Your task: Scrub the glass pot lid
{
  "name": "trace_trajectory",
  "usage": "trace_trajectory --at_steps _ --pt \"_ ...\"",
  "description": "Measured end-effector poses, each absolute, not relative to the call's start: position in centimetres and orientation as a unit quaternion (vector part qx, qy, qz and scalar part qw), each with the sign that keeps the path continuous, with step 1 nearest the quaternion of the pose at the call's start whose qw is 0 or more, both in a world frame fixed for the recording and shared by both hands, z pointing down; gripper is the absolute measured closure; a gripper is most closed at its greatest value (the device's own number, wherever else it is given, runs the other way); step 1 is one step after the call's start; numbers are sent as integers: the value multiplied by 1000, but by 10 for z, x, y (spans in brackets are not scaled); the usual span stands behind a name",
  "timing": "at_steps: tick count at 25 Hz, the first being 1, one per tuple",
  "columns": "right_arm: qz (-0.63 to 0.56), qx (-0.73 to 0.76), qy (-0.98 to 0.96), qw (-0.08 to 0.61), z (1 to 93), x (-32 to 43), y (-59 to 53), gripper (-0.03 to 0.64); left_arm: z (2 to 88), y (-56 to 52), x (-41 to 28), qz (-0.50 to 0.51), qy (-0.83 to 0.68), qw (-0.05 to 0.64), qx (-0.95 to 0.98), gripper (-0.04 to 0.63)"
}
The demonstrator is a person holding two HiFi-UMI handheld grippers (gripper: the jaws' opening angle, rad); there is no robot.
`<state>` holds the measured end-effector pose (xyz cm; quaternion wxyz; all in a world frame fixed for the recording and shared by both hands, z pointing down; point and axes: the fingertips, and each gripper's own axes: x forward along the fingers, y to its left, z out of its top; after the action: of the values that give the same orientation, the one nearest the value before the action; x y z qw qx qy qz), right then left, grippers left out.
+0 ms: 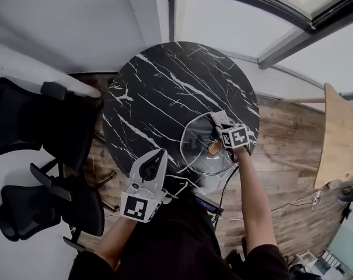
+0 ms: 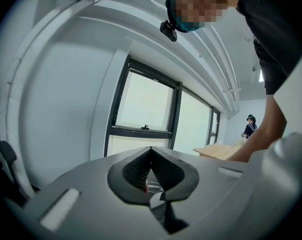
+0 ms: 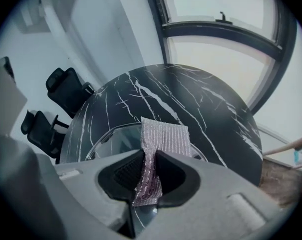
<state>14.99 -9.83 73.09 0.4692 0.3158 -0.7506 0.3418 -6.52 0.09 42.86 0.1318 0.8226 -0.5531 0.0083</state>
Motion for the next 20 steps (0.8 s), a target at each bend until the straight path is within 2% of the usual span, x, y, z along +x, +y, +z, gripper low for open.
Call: trace_trajectory --at_steps 20 --pt "246 143 -789 545 732 76 -68 541 431 8 -129 -7 -587 138 798 592"
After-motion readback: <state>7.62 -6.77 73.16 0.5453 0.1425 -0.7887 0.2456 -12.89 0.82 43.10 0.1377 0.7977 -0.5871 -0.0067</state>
